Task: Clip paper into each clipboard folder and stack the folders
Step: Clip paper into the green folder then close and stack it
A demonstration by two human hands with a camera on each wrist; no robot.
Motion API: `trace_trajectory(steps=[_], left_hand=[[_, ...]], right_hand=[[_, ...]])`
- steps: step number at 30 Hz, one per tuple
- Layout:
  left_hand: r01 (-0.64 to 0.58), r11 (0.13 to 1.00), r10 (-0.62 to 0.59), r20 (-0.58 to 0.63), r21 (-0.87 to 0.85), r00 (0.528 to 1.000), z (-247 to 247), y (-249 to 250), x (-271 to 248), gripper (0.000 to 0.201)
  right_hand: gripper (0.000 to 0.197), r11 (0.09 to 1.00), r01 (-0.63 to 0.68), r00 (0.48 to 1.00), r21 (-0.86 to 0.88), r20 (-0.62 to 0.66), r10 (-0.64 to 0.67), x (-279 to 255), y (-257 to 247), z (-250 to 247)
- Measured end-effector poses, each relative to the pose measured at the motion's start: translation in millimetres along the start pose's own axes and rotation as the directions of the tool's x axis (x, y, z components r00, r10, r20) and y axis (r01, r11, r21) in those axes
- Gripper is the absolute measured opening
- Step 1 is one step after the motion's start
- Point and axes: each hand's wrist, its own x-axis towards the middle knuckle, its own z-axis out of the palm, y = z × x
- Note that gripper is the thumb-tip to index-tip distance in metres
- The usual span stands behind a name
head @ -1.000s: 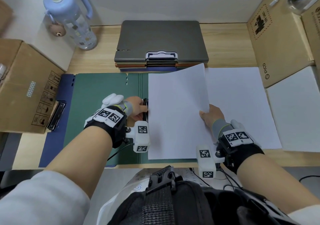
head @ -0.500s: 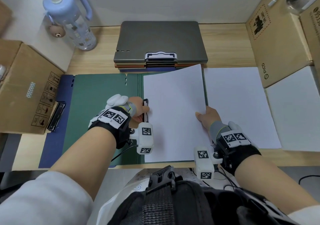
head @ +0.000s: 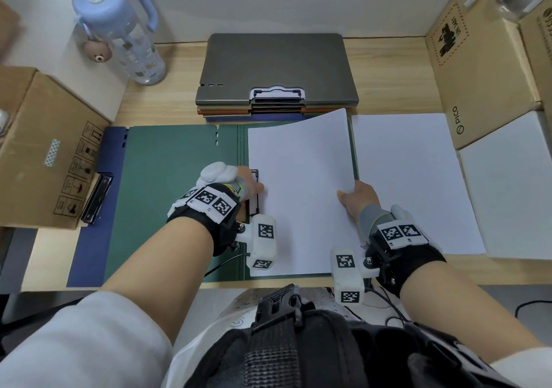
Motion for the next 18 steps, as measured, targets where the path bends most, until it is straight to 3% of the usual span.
trace_trajectory(steps=[18], left_hand=[[-0.016,0.999,0.016,-0.014,0.040,1.000,3,-7,8,0.043]], right_hand=[[0.039,0.999,0.016,1.000,0.041,-0.014,-0.015,-2,2,0]])
